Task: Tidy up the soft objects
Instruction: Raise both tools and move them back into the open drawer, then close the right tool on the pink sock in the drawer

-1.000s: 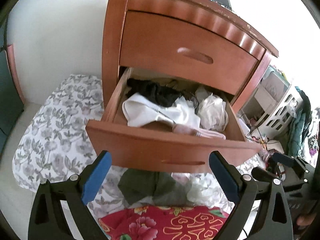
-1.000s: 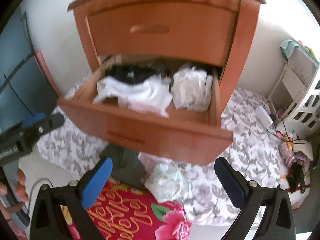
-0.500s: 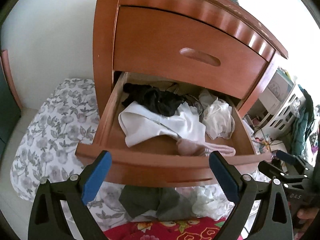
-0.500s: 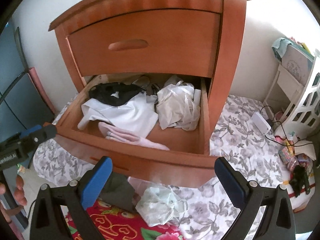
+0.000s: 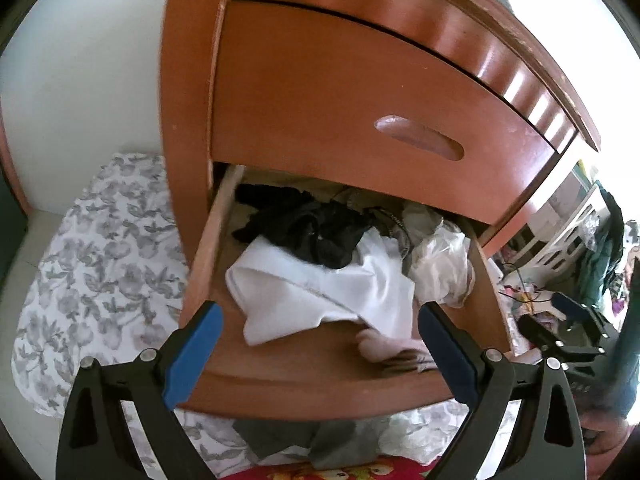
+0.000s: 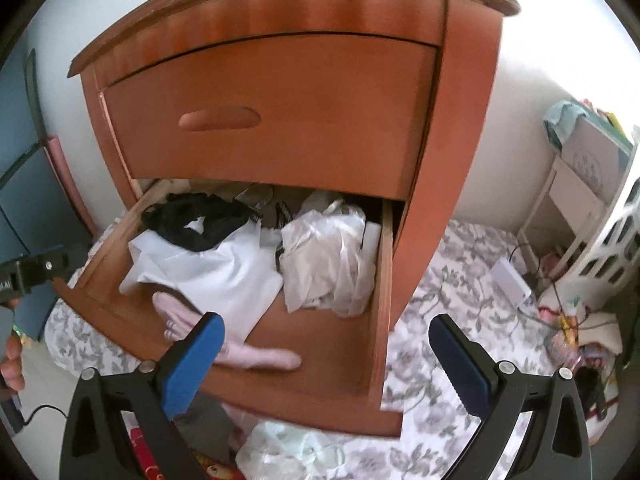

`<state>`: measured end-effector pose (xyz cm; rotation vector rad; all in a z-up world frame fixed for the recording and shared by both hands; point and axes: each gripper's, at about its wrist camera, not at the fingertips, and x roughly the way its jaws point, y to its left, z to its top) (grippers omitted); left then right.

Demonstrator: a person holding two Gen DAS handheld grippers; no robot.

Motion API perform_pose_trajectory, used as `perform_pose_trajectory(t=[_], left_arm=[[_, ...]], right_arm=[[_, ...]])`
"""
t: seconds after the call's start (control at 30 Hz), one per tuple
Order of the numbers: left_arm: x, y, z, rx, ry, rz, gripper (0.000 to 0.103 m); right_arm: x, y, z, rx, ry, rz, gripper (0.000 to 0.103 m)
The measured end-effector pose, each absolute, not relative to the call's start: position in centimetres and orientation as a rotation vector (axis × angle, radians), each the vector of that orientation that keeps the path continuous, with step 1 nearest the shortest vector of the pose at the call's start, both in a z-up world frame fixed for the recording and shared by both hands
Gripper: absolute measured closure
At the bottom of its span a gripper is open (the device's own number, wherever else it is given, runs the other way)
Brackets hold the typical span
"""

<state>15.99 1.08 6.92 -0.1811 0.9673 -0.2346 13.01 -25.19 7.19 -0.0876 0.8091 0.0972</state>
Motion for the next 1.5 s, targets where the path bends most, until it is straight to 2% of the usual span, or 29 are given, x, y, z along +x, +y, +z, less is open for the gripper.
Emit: perform_pose_trajectory(t=[0.3, 0.47, 0.7, 0.97, 1.17, 1.37, 1.43, 1.5], left_arm=[[18.6, 0.2, 5.8, -0.194, 1.091, -0.321, 0.005], [19.1, -0.3, 4.3, -0.203, 1.144, -0.335, 0.005], [19.6, 0.1, 3.3, -0.242, 1.206, -0.320, 0.005], [19.8, 0.8, 4.1, -0.243, 1.204, -0.309, 0.005], [19.8, 1.7, 3.9, -0.285, 1.220, -0.319, 0.005], [19.8, 2.1, 3.6, -0.306, 1.230, -0.320, 0.005], [19.8, 2.3, 3.3, -0.329, 1.242, -0.326, 0.005], [19.7, 2.5, 3.2, -0.332, 1.241, -0.324, 0.005]], right_arm=[[15.8, -24.5, 7.1, -0.043, 0.866, 0.156, 0.000], [17.0, -23.7, 6.5, -0.003, 0.952, 0.271, 0.003], [18.5, -21.4, 4.3, 0.003, 1.126, 0.399, 0.016], [20.2, -20.2, 3.0, 0.068, 1.235, 0.458, 0.017], [20.5, -17.8, 2.1, 0.015, 1.297, 0.499, 0.021], [21.2, -16.7, 1.0, -0.011, 1.339, 0.467, 0.031], [21.4, -16.7, 0.7, -0.007, 1.343, 0.461, 0.042], [21.7, -16.9, 0.4, -0.007, 1.351, 0.456, 0.047]])
